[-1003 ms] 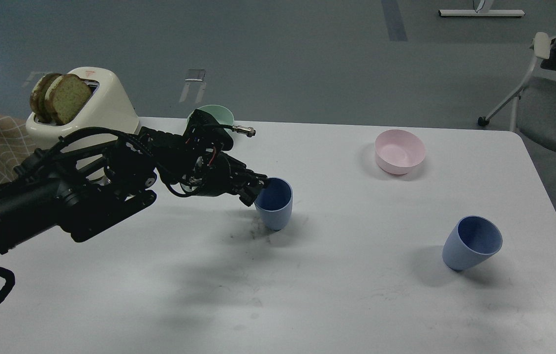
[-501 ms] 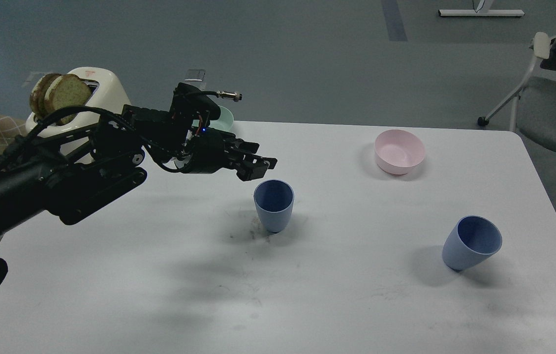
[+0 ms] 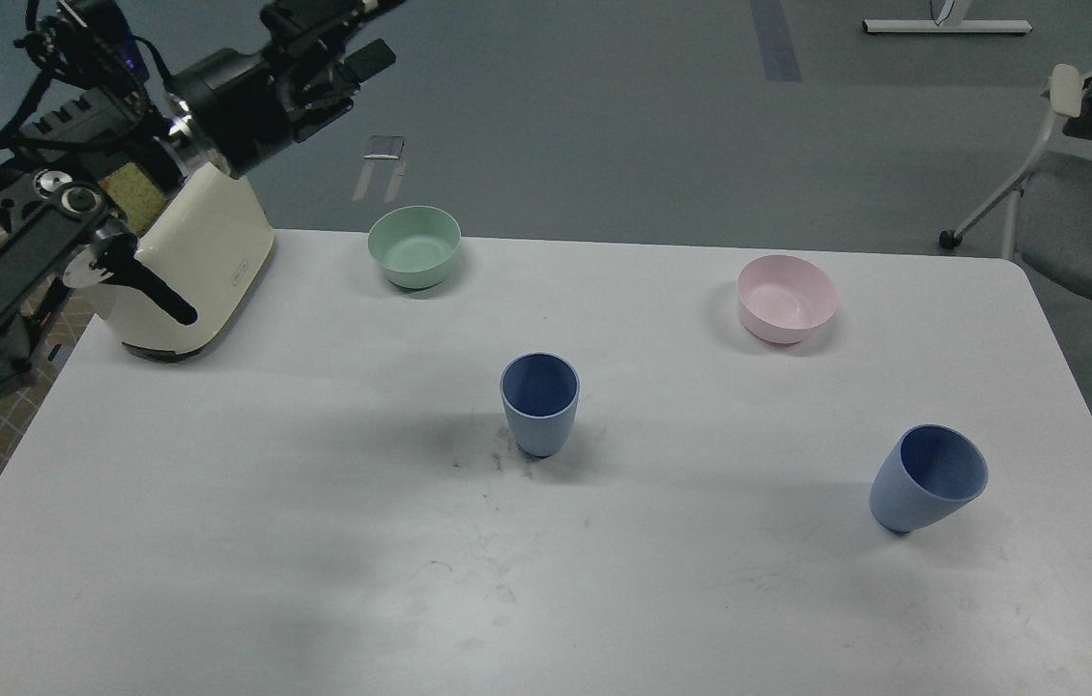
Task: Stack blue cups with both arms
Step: 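Release the cup and raise the left arm back toward the toaster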
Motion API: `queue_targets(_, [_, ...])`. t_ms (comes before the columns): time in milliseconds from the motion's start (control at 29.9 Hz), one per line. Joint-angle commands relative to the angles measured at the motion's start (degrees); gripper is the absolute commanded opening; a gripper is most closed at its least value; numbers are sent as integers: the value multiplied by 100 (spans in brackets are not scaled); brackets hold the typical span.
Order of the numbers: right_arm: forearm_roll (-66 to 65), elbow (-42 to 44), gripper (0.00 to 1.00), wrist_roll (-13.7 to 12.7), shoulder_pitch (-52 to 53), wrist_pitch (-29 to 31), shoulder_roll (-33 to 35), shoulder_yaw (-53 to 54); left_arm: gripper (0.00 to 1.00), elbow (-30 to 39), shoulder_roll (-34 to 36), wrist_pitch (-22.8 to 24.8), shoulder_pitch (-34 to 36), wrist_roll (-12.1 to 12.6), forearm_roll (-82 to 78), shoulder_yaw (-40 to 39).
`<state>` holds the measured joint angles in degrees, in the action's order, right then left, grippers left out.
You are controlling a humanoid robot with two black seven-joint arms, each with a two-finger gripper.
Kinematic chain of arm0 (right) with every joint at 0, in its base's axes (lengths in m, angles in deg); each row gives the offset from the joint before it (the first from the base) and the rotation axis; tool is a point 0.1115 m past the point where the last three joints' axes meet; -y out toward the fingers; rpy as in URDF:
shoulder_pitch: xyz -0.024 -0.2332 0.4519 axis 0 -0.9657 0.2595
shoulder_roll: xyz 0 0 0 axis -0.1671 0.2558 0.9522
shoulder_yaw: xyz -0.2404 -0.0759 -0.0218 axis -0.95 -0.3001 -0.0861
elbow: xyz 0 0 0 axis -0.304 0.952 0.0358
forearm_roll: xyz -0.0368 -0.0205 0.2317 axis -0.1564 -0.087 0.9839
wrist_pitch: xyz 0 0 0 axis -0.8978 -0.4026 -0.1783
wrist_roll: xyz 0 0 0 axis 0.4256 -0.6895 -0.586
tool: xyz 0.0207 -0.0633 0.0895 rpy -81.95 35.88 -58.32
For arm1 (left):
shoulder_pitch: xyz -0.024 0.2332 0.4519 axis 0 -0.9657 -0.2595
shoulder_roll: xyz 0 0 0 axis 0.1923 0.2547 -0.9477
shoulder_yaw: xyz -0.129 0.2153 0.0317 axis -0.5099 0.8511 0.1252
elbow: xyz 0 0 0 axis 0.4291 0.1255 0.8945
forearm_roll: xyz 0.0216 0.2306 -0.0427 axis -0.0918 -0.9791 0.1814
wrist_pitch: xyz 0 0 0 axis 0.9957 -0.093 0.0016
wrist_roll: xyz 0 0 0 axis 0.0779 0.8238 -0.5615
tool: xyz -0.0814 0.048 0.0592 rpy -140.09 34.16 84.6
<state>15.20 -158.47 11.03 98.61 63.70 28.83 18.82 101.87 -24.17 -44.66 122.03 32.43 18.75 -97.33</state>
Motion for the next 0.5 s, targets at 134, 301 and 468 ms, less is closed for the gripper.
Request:
queue_targets(134, [-2926,-1353,100,664,-845,-2,897,-332,92,-314,10,-19,-559,7,1627,-492])
queue_targets(301, [-3359,-1733,100,761,-1215,-2,1409,-1017,94,-349,-7,-19,-568,7,1777,-483])
queue_targets(468, [-4105,-1725,100,761,-1286,-2,1410,-1423,95,-349,-69,-27,-568,7,1777,-492])
